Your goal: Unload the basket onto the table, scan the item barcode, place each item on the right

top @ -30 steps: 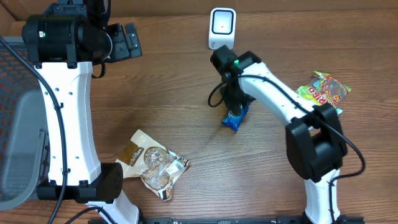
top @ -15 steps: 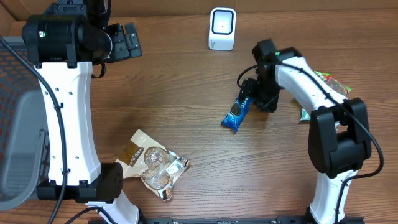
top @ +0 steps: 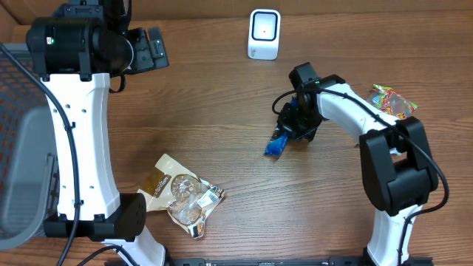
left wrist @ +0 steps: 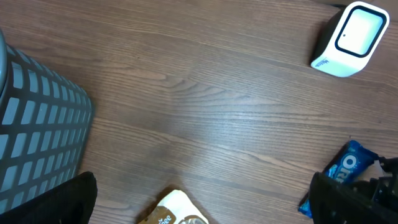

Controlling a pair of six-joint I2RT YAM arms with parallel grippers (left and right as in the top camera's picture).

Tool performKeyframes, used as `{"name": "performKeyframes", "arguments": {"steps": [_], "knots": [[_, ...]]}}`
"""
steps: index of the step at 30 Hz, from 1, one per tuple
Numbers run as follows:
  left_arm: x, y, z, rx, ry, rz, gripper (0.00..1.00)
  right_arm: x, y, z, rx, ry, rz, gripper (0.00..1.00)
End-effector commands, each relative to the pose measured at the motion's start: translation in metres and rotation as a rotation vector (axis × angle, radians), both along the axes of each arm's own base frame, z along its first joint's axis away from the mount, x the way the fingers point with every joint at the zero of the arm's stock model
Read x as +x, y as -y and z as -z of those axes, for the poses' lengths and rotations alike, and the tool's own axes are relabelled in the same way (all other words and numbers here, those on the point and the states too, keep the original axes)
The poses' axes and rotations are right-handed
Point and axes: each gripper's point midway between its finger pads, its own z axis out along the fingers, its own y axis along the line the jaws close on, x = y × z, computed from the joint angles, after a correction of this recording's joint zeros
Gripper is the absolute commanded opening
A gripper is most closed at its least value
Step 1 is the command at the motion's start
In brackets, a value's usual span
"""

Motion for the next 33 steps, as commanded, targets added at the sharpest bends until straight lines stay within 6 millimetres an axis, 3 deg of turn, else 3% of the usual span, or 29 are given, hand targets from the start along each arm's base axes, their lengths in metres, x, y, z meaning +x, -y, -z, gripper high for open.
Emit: {"name": "performKeyframes", "arguments": {"steps": [1, 6, 11, 14, 18, 25, 29, 33], "knots": [[0.001, 0.001, -0.001, 0.001, 0.006, -0.009, 1.0, -0.009, 0.009, 0.007, -0.04, -0.011, -0.053, 0.04], [0.001, 0.001, -0.001, 0.001, 0.006, -0.009, 1.0, -0.002, 0.019, -0.027, -0.089, 0.044, -0.191, 0.04], [0.001, 0.001, -0.001, 0.001, 0.006, -0.009, 0.99, 0.003, 0.048, -0.048, -0.404, 0.094, -0.26, 0.04], [0.001, 0.001, -0.001, 0.001, 0.006, -0.009, 1.0, -0.001, 0.052, -0.049, -0.565, 0.124, -0.29, 0.04], [0.001, 0.001, -0.001, 0.001, 0.006, -0.009, 1.0, -0.009, 0.044, -0.042, -0.759, 0.161, -0.351, 0.04], [0.001, 0.001, -0.001, 0.001, 0.006, -0.009, 1.0, -0.02, 0.027, -0.016, -0.842, 0.152, -0.462, 0.04], [0.001, 0.001, -0.001, 0.001, 0.006, -0.009, 1.0, -0.026, 0.008, -0.006, -0.799, 0.153, -0.518, 0.26], [0.001, 0.001, -0.001, 0.001, 0.006, -0.009, 1.0, -0.038, -0.021, 0.003, -0.673, 0.147, -0.695, 0.33]]}}
